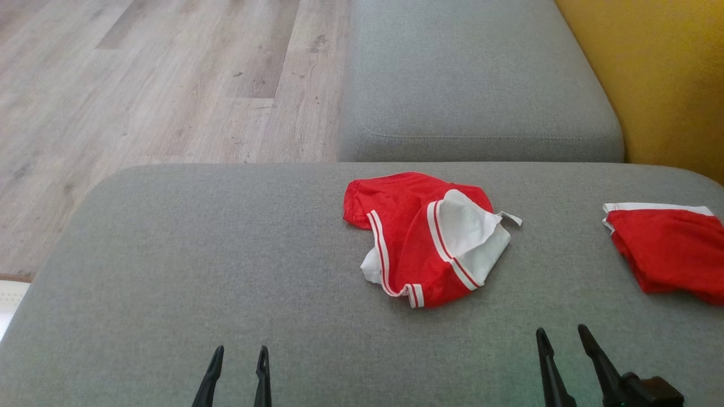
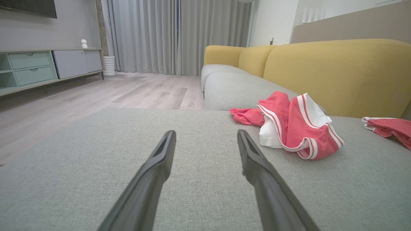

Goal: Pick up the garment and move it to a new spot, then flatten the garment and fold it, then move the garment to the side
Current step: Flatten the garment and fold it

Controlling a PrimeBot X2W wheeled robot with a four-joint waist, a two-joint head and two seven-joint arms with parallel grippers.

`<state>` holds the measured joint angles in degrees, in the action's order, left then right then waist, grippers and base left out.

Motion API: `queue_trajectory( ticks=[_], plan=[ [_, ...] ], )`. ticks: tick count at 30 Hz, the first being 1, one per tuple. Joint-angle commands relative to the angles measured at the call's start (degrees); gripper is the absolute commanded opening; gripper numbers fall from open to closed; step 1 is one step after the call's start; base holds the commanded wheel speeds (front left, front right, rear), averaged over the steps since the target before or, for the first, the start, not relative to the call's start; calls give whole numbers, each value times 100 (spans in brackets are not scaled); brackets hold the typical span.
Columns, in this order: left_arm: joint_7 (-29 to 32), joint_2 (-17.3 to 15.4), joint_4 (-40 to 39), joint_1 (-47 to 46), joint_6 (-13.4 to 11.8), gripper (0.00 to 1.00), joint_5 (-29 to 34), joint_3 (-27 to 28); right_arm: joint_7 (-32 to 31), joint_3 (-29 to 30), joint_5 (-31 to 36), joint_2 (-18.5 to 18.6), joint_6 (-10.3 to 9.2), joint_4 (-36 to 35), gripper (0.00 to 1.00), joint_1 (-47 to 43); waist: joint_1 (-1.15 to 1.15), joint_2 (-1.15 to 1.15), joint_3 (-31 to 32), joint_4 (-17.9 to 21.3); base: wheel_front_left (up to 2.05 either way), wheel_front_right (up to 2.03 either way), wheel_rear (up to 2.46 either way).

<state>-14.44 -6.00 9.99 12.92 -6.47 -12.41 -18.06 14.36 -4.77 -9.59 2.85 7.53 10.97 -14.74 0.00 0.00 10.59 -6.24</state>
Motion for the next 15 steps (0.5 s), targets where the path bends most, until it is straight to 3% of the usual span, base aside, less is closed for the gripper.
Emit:
queue_trajectory(
  ticks=[1, 15],
  plan=[
    [-55, 84, -168, -298, 48, 100, 55, 257, 63, -83, 8, 57, -4, -200, 100, 184, 0, 0, -4, 3, 0, 0, 0],
    [-56, 216, -73, -260, 208, 100, 173, 444, 63, -98, 13, 41, -4, -177, 100, 175, 0, 0, -16, 22, 0, 0, 0]
  ],
)
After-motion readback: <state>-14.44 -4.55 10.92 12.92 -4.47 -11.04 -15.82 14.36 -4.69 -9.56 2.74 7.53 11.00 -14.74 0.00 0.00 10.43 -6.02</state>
